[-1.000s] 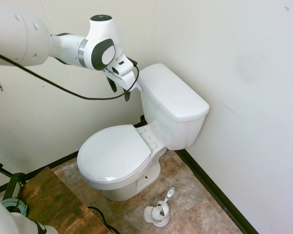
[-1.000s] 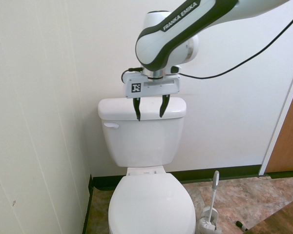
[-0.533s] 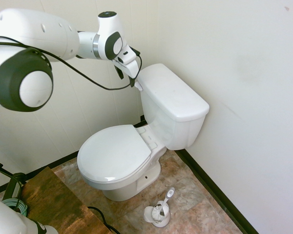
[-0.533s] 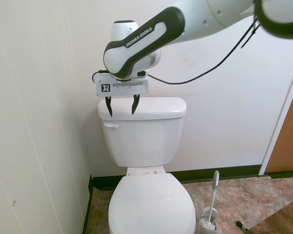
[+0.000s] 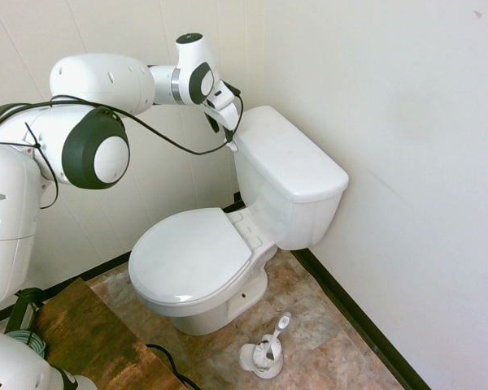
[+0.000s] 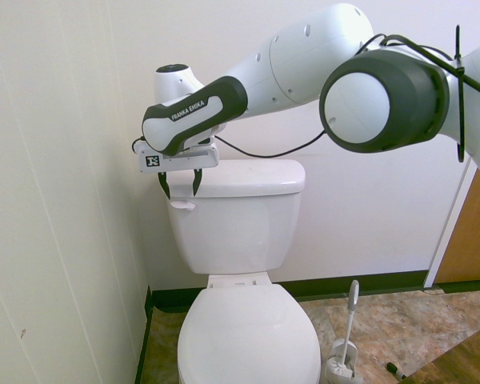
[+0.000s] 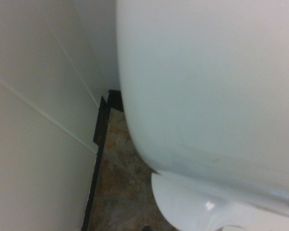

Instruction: Flush the toilet

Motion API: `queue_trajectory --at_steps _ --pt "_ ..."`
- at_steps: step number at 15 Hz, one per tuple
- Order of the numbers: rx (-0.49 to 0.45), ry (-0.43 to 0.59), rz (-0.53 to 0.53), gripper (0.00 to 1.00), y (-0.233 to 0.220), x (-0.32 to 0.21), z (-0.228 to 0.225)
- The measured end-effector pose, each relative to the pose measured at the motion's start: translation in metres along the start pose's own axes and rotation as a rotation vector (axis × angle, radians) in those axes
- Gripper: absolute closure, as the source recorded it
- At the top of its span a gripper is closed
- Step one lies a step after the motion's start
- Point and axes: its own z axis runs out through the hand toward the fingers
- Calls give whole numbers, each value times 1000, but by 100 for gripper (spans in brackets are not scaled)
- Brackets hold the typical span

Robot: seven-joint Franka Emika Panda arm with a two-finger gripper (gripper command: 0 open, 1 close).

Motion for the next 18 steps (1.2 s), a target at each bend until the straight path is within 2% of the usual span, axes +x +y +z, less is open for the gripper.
queue_trajectory --at_steps 18 --pt "-1 -10 28 100 -12 0 40"
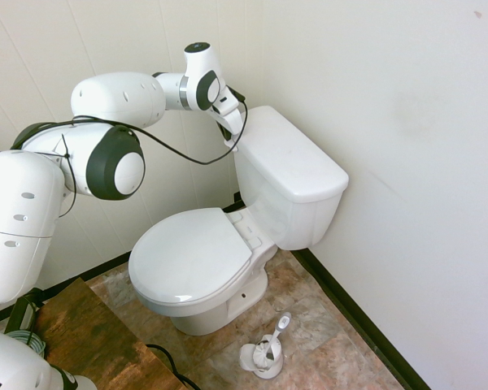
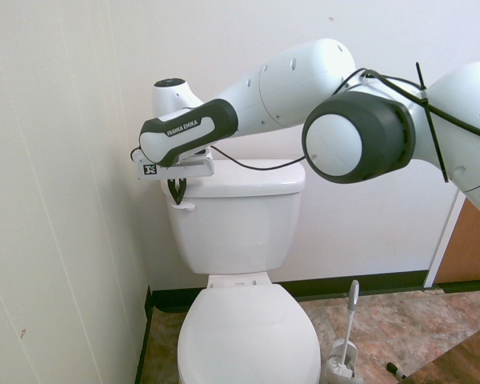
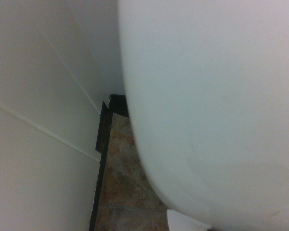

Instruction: Flush the toilet

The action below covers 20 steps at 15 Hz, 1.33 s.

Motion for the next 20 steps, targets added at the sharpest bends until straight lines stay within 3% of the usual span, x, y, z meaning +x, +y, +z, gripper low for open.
queue_trajectory --at_steps 20 --pt "-26 -17 21 100 -4 3 3"
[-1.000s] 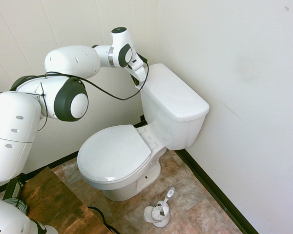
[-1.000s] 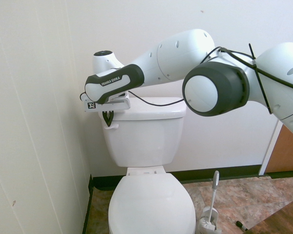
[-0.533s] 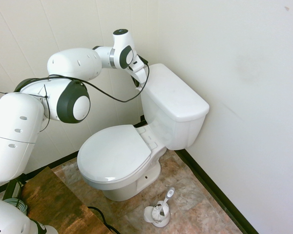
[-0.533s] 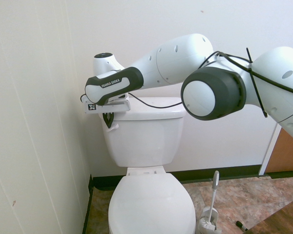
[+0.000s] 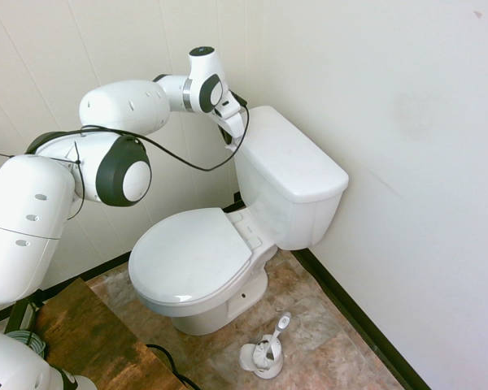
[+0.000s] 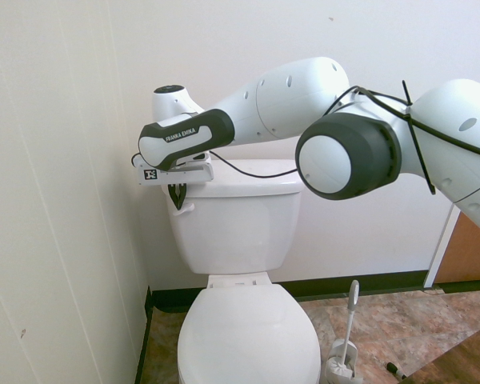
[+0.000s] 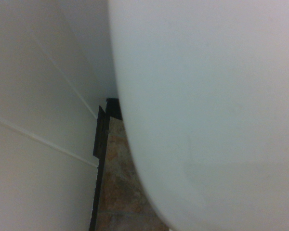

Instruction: Flush the toilet

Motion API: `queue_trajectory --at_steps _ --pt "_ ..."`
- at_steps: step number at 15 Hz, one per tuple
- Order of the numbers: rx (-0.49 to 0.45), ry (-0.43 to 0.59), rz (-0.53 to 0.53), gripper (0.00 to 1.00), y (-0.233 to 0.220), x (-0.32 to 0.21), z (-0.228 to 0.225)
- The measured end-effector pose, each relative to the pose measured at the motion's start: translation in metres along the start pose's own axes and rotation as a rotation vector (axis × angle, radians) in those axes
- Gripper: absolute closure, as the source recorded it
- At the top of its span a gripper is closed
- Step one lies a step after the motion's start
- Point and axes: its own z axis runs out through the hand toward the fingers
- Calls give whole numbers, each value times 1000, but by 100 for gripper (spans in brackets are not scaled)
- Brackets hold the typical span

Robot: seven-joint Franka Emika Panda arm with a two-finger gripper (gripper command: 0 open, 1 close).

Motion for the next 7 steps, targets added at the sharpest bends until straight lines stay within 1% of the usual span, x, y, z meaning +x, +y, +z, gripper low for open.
queue_trajectory --at_steps 4,7 --pt "10 11 -6 100 -4 -1 -23" --pt "-1 23 14 100 -5 -1 -42"
